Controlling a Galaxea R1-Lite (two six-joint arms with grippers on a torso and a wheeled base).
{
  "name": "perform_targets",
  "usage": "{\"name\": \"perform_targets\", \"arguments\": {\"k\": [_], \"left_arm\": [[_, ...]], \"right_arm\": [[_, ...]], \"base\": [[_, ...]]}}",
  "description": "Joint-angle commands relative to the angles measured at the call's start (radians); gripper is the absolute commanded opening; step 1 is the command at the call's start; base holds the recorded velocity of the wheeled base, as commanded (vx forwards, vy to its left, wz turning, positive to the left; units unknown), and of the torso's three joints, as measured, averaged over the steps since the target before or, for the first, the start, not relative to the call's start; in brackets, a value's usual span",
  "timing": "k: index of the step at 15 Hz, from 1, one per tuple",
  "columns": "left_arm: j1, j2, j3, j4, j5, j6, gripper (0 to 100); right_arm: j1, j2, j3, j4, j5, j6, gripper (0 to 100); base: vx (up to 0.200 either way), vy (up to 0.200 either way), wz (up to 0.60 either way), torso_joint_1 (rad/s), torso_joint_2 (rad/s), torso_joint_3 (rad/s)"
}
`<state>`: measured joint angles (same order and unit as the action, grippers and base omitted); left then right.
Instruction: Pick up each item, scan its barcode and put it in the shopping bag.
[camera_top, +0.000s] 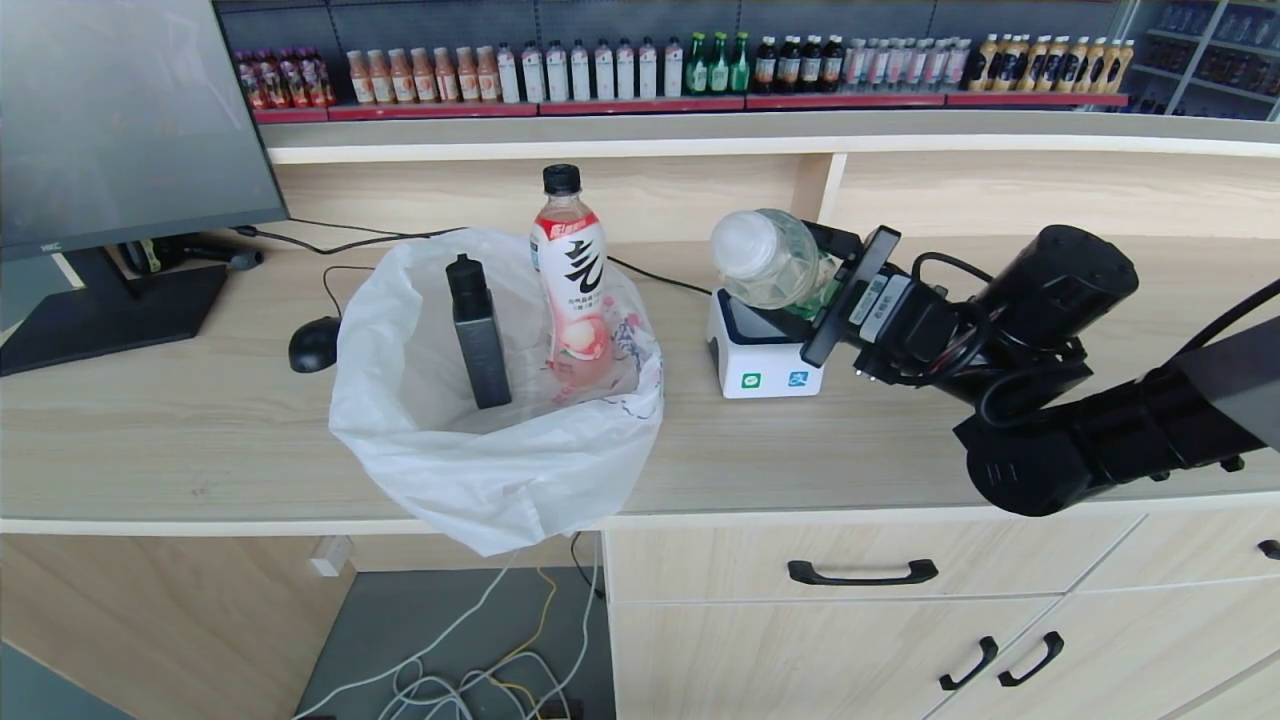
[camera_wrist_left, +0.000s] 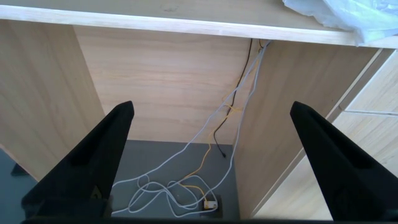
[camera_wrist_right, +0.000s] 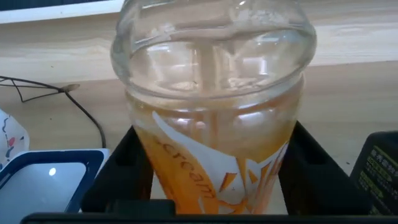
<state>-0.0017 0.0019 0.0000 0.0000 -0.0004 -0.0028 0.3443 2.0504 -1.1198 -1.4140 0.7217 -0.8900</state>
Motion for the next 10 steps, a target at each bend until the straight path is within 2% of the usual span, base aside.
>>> {"name": "perform_targets", "arguments": {"k": [1, 4, 10], "left_arm": [[0.0, 0.0, 0.0, 0.0, 0.0, 0.0, 100], [0.0, 0.0, 0.0, 0.0, 0.0, 0.0, 100], [-0.001, 0.0, 0.0, 0.0, -0.001, 0.006, 100]], "right_arm": [[0.002, -0.004, 0.0, 0.0, -0.001, 0.0, 0], [0.001, -0.041, 0.003, 0.024, -0.005, 0.005, 0], [0.013, -0.19, 0.014, 0.172, -0.03, 0.016, 0]], "base": [[0.0, 0.0, 0.0, 0.0, 0.0, 0.0], [0.0, 0.0, 0.0, 0.0, 0.0, 0.0], [0.0, 0.0, 0.0, 0.0, 0.0, 0.0]]}}
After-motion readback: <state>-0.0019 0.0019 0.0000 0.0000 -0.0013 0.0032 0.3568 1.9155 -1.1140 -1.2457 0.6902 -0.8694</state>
